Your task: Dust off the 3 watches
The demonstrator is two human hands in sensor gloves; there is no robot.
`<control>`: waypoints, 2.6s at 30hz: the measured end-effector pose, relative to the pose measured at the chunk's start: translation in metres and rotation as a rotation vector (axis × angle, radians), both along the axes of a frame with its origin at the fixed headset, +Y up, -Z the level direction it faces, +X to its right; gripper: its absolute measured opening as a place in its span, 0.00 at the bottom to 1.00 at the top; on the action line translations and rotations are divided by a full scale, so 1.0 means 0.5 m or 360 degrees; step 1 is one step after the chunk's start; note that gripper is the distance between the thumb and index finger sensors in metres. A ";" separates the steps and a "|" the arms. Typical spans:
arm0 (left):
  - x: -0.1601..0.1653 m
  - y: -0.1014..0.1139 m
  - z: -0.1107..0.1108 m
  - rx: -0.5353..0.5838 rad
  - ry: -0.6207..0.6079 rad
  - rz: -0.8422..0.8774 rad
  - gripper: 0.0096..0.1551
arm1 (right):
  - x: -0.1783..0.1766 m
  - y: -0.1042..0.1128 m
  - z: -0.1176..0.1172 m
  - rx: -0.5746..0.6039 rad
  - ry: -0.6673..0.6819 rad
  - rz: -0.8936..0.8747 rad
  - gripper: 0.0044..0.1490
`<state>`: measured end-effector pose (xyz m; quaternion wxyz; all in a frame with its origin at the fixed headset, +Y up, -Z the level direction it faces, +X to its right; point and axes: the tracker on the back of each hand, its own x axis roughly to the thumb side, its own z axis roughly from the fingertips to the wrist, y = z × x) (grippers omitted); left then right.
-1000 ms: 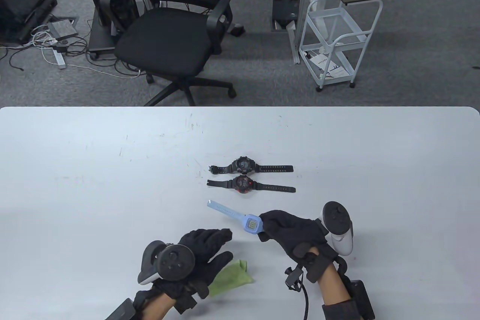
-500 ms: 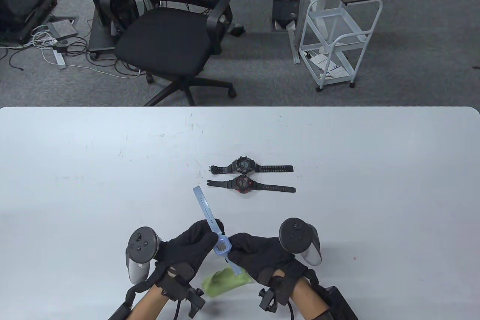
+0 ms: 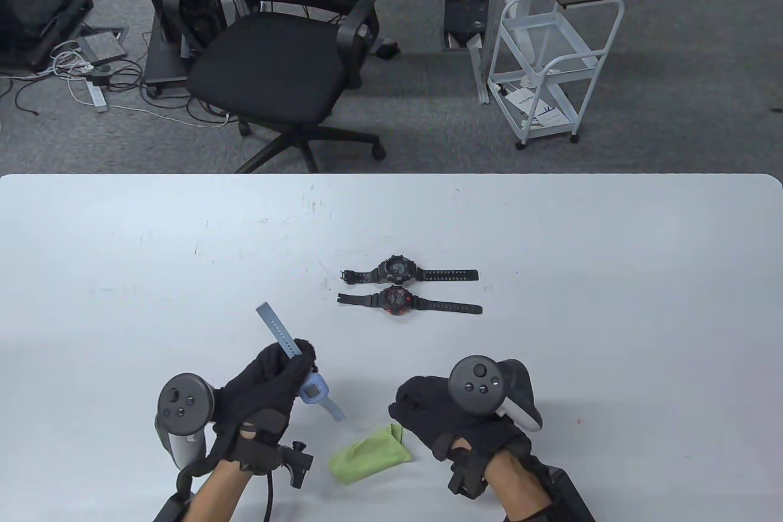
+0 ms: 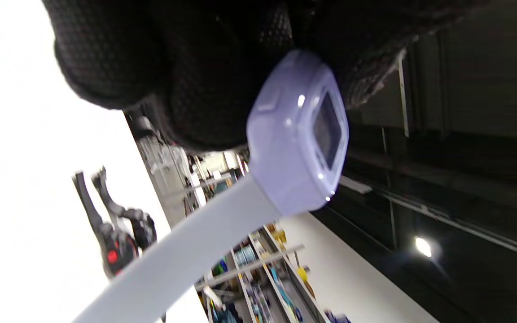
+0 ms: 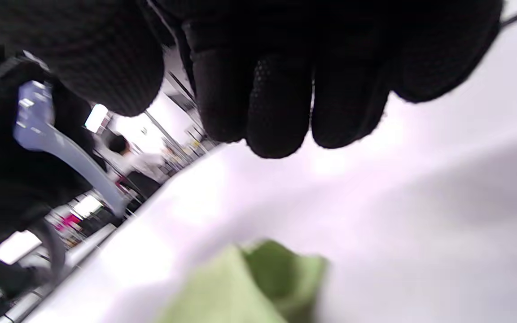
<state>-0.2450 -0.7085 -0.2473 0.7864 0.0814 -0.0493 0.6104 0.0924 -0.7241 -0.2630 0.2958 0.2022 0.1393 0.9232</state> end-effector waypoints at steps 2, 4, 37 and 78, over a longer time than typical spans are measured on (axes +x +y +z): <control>-0.013 -0.001 -0.001 -0.0022 0.0052 0.0014 0.26 | -0.006 -0.017 0.000 -0.0063 0.0025 0.0136 0.40; -0.021 -0.002 -0.003 -0.0041 0.0096 0.0000 0.26 | -0.020 -0.034 0.003 -0.0144 0.0071 0.0274 0.44; 0.016 -0.013 0.002 -0.0140 -0.0122 0.0155 0.28 | 0.048 0.001 -0.005 -0.0081 -0.0304 -0.1098 0.29; 0.079 -0.012 0.025 0.0035 -0.0231 0.0021 0.25 | -0.083 -0.014 0.030 0.0176 0.0009 -0.0823 0.34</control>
